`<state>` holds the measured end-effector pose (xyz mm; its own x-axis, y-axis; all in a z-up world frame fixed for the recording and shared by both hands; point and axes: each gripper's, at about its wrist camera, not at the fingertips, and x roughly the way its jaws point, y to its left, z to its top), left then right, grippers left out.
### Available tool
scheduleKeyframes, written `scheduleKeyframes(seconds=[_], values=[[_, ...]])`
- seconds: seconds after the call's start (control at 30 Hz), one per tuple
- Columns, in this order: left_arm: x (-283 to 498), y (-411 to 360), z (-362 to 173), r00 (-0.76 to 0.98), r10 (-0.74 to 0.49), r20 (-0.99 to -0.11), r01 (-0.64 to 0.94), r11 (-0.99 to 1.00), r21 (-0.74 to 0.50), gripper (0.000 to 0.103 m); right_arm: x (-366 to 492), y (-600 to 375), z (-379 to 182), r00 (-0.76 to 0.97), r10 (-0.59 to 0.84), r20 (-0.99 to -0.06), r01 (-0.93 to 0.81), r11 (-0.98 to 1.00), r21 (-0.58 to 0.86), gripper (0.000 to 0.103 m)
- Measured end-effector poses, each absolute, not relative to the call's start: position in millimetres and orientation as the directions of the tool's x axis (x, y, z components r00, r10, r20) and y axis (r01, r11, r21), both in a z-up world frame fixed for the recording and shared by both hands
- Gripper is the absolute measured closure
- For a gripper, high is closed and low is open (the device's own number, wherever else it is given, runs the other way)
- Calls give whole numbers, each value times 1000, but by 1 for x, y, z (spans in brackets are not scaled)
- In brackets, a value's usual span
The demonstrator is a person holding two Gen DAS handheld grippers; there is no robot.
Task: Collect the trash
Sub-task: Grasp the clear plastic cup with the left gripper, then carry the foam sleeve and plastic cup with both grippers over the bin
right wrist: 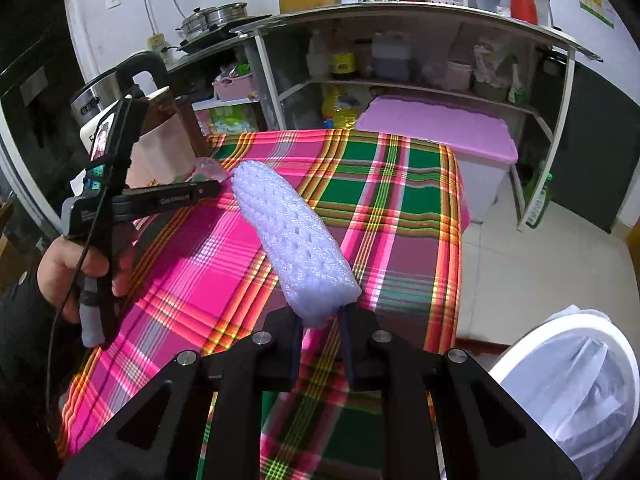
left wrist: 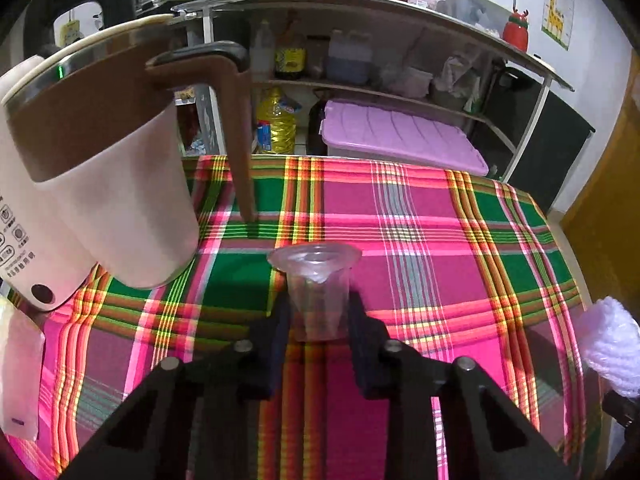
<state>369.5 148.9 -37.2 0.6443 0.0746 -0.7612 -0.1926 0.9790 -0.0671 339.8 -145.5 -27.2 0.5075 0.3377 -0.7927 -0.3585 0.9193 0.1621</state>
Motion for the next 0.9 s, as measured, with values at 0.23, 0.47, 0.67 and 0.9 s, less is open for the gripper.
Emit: scheduleKeyframes(seconds=[0.23,0.47,0.67,0.9], values=[[358,141,-31,660,50,-750,-168,982,-82,75,330,-147,-19,534,327,-779,-360,922,140,86],[327,118,-13,690,6,-724,-107,990,-94,75,312,-152,-6,565,315,-763,-349,929,125,86],[297,93,9,718,-47,-695,-45,992,-114,75,291,-164,9,590,305,-747,-332,936,120,86],[260,58,30,739,-109,-665,30,991,-128,75,258,-183,29,624,289,-726,-304,946,115,86]])
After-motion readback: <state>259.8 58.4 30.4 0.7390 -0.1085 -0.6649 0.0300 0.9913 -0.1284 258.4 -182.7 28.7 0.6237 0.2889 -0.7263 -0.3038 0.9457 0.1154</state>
